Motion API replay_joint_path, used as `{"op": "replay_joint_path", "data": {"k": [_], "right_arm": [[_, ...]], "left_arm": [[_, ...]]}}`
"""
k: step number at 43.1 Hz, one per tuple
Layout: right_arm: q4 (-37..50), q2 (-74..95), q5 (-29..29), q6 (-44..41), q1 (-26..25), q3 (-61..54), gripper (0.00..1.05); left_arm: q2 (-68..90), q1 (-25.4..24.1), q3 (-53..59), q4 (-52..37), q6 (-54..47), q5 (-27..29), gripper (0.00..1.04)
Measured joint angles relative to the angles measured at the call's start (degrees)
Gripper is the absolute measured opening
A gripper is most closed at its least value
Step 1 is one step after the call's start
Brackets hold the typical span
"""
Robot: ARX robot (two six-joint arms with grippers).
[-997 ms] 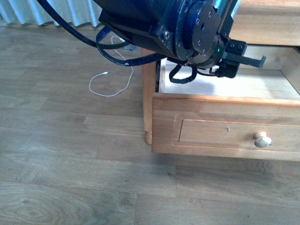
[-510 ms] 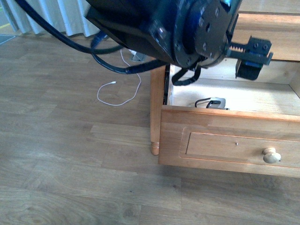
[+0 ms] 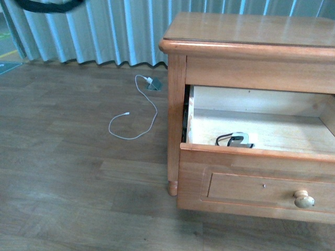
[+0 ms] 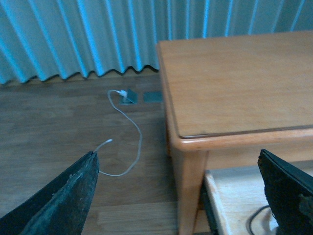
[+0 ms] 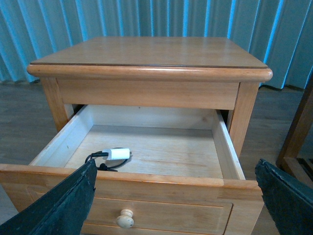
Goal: Put charger into drawer
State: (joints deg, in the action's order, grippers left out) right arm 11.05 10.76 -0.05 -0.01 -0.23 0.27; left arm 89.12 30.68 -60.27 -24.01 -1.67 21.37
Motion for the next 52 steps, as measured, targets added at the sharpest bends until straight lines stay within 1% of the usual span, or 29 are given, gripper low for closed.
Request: {"op": "replay_joint_path", "data": {"k": [5,10,13,17,20,24,25,27,29,34,38,40,44,45,46,52], "right_arm": [[0.00,0.00,0.00,0.00,0.00,0.00,0.96],[0.00,0.00,0.00,0.00,0.00,0.00,0.96],[0.00,0.00,-0.02,0.00,0.00,0.00,0.96],[0.00,0.00,0.00,0.00,0.00,0.00,0.96],[0.00,0.00,0.00,0.00,0.00,0.00,0.96],[0.00,0.00,-0.02,0.00,0.00,0.00,0.96],[0.00,0.00,0.00,0.00,0.00,0.00,0.96],[0.00,0.00,-0.02,0.00,0.00,0.00,0.96],[0.00,0.00,0.00,0.00,0.00,0.00,0.96],[0.00,0.00,-0.02,0.00,0.00,0.00,0.96],[0.00,0.00,0.00,0.00,0.00,0.00,0.96],[0.00,0.00,0.00,0.00,0.00,0.00,0.96],[0.00,0.00,0.00,0.00,0.00,0.00,0.96],[0.00,0.00,-0.02,0.00,0.00,0.00,0.96],[0.00,0.00,-0.02,0.00,0.00,0.00,0.96],[0.00,0.00,0.00,0.00,0.00,0.00,0.96]], "left_arm": [[-14.73,-1.60,8.11,1.97,-1.40,3.87,0.99],[-28.55,-1.11,14.73,5.09,-2.71,9.01,0.99],[-36.11,0.11,18.51,6.32,-3.52,13.03,0.99],[-47.19,2.27,23.26,12.09,-3.06,20.81,0.99],[-49.83,2.78,23.80,13.27,-3.04,22.01,0.99],[-49.64,2.84,23.91,13.46,-3.04,21.99,0.99],[-49.68,2.40,23.89,14.80,-2.56,19.89,0.96],[-51.47,0.13,24.83,20.06,-0.83,11.52,0.86],[-54.18,-2.80,28.24,20.74,0.11,5.99,0.75],[-58.40,-7.52,33.88,19.76,0.81,1.09,0.57],[-62.55,-12.22,39.43,18.40,1.18,-3.76,0.36],[-63.93,-13.86,41.35,17.94,1.36,-5.55,0.27],[-65.92,-16.26,44.04,17.46,1.53,-7.54,0.12],[-66.64,-17.11,44.94,17.27,1.55,-8.35,0.07],[-67.10,-17.66,45.51,17.18,1.60,-8.79,0.04],[-70.29,-21.05,49.13,16.76,1.75,-12.24,0.04]]}}
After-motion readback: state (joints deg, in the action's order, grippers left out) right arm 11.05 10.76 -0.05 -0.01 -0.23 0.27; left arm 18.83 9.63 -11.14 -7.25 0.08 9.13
